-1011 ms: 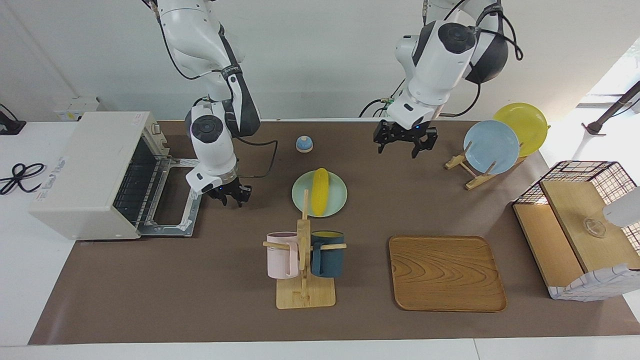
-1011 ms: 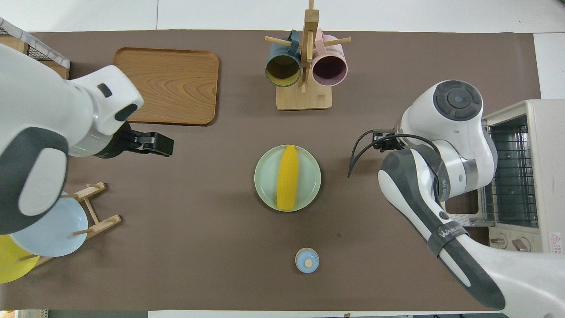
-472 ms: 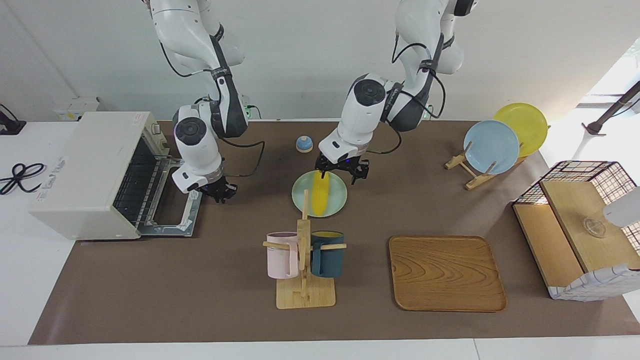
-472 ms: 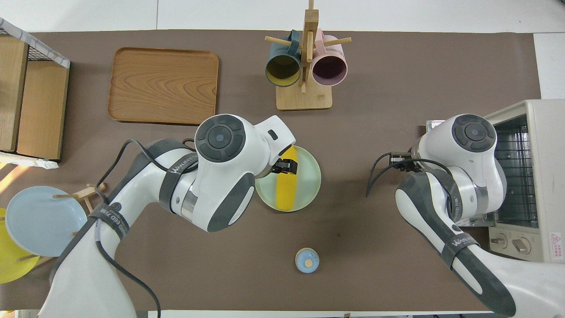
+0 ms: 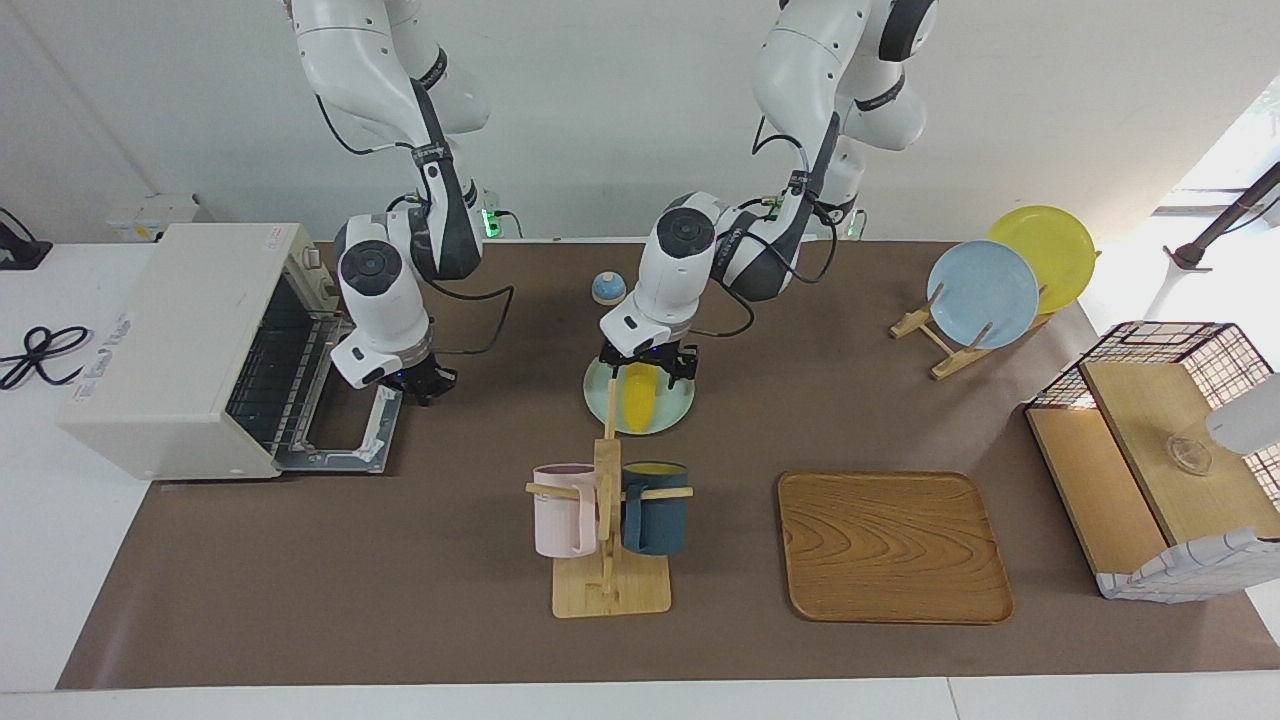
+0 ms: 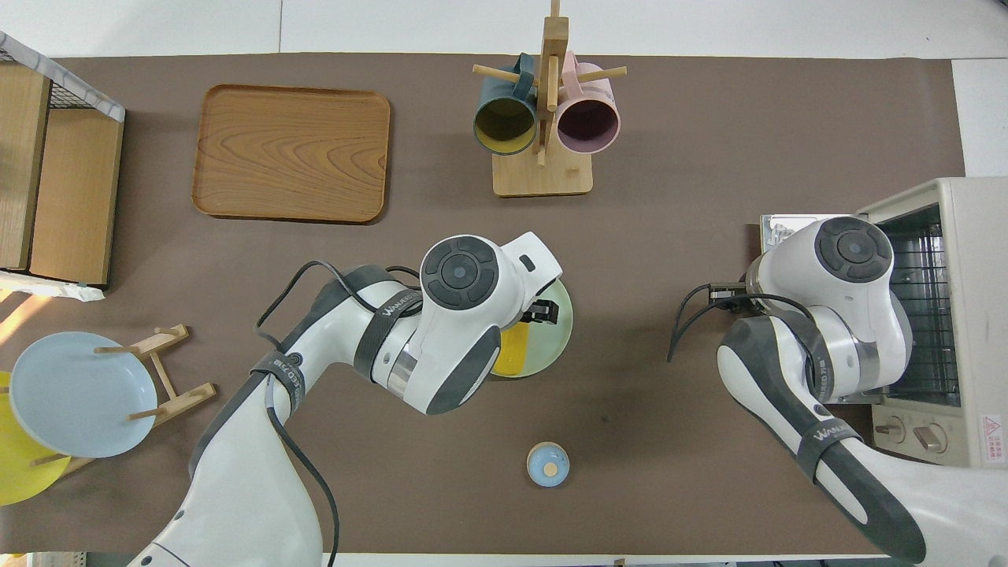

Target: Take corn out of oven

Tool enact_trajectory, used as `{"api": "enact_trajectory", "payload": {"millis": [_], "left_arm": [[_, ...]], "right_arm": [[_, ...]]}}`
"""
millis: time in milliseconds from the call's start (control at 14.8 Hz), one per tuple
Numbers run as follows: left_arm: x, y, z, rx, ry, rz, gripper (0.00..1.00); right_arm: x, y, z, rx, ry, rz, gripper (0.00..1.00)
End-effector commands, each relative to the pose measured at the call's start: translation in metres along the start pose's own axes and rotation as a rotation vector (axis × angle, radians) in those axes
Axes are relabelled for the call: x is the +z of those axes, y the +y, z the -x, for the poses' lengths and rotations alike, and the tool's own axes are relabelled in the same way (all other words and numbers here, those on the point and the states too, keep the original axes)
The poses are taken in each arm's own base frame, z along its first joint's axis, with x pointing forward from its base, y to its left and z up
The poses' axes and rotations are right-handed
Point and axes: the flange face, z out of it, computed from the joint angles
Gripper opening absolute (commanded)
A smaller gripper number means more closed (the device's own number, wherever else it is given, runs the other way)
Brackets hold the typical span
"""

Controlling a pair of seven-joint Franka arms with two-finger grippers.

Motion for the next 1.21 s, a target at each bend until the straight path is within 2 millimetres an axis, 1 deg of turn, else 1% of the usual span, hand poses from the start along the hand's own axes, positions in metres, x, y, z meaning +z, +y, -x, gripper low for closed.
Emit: {"api": "enact_trajectory", "payload": {"millis": [0,67,135,270,337,404,472,539,607,674,742,809,876,944,1011,1079,1146], "left_arm": [[0.013,0.002,0.012,-0.035,0.016,0.008,1.00],[0.021,0.003,0.018,-0.033,0.026,0.010,1.00],[0.025,0.002,0.021,-0.032,0.034,0.012,1.00],[0.027,0.002,0.022,-0.032,0.028,0.009,1.00],[0.026,0.001,0.021,-0.033,0.028,0.009,0.91],[0.023,0.002,0.019,-0.037,0.029,0.010,0.64],[0.022,0.000,0.017,-0.044,0.032,0.012,0.37],[0.020,-0.003,0.014,-0.050,0.031,0.012,0.16],[0.017,-0.004,0.013,-0.052,0.027,0.010,0.00],[0.011,-0.004,0.012,-0.054,0.024,0.011,0.00],[0.003,-0.007,0.007,-0.062,0.021,0.009,0.00],[-0.012,-0.015,-0.002,-0.079,0.016,0.008,0.00],[-0.031,-0.025,-0.012,-0.100,0.016,0.012,0.00],[-0.056,-0.037,-0.022,-0.121,0.021,0.016,0.00],[-0.077,-0.052,-0.035,-0.150,0.029,0.020,0.00],[-0.101,-0.075,-0.054,-0.188,0.047,0.022,0.00],[-0.121,-0.100,-0.073,-0.215,0.051,0.015,0.00]], "right_arm": [[-0.006,0.012,0.003,-0.053,0.000,0.056,0.00],[-0.011,0.012,0.000,-0.065,0.000,0.075,0.00],[-0.019,0.015,-0.005,-0.080,-0.014,0.106,0.00],[-0.044,0.022,-0.015,-0.119,-0.053,0.152,0.00],[-0.057,0.027,-0.017,-0.146,-0.065,0.158,0.00],[-0.067,0.033,-0.020,-0.166,-0.076,0.164,0.00],[-0.083,0.041,-0.024,-0.178,-0.093,0.171,0.00],[-0.097,0.054,-0.026,-0.181,-0.106,0.175,0.00],[-0.108,0.066,-0.026,-0.198,-0.110,0.170,0.00],[-0.119,0.079,-0.025,-0.215,-0.102,0.163,0.00],[-0.126,0.094,-0.022,-0.217,-0.098,0.153,0.00],[-0.132,0.103,-0.019,-0.223,-0.093,0.138,0.00],[-0.134,0.112,-0.017,-0.237,-0.100,0.119,0.00],[-0.138,0.120,-0.015,-0.251,-0.097,0.100,0.00],[-0.140,0.123,-0.013,-0.271,-0.096,0.095,0.00],[-0.142,0.130,-0.012,-0.273,-0.099,0.094,0.01],[-0.143,0.134,-0.010,-0.277,-0.100,0.093,0.02]]}}
